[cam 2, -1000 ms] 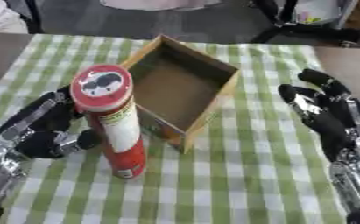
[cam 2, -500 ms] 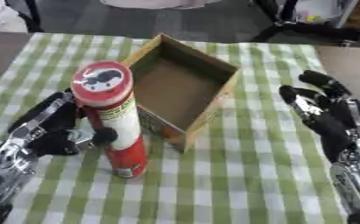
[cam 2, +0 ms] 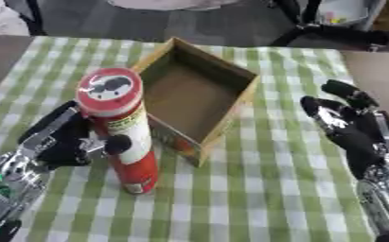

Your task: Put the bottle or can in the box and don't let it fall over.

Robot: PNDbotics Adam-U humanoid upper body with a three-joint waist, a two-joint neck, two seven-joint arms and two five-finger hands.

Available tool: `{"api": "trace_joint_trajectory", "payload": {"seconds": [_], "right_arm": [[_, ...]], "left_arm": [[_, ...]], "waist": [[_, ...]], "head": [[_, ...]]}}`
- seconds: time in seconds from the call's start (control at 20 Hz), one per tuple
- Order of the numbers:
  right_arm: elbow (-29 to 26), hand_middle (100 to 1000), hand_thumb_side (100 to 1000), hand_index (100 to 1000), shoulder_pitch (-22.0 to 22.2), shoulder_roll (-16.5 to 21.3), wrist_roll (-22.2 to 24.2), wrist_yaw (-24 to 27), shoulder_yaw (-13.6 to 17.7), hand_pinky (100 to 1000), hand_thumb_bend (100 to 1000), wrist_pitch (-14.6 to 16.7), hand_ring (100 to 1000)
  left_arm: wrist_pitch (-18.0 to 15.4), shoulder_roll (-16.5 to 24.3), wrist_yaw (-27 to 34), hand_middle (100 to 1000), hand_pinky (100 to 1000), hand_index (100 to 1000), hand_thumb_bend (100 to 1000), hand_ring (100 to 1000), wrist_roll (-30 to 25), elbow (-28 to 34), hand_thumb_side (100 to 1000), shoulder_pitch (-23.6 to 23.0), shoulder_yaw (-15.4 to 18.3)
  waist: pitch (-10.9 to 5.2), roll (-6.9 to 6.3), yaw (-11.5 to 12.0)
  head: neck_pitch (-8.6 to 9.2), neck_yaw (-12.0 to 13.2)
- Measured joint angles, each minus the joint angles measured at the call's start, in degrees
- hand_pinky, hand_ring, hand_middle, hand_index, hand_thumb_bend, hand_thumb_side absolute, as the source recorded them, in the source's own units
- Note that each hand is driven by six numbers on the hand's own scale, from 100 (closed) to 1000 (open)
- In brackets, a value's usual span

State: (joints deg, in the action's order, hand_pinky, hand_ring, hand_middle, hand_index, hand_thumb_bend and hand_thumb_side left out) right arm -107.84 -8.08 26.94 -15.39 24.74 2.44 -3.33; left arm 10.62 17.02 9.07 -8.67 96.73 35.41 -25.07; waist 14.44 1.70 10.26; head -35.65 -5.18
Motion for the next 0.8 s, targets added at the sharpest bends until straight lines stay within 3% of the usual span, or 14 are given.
{"api": "trace_joint_trajectory", "payload": {"seconds": [0.4,0.8], "right_arm": [[0.01,783,250,781,-0.05,0.00,0.04,0.23,-0.01,763,602,0.03,735],[0.16,783,248,781,-0.25,-0.09,0.08,0.24,-0.02,763,601,-0.01,735]], "left_arm": [[0.50,-0.46,0.29,734,689,820,690,878,0.66,-0.31,353,0.84,-0.53],[0.88,-1.13,0.40,616,554,741,630,778,2.01,-1.06,268,1.44,-1.17]], "waist": [[0.01,0.00,-0.17],[0.07,0.08,-0.37]], "head": [[0.02,0.09],[0.03,0.33]]}}
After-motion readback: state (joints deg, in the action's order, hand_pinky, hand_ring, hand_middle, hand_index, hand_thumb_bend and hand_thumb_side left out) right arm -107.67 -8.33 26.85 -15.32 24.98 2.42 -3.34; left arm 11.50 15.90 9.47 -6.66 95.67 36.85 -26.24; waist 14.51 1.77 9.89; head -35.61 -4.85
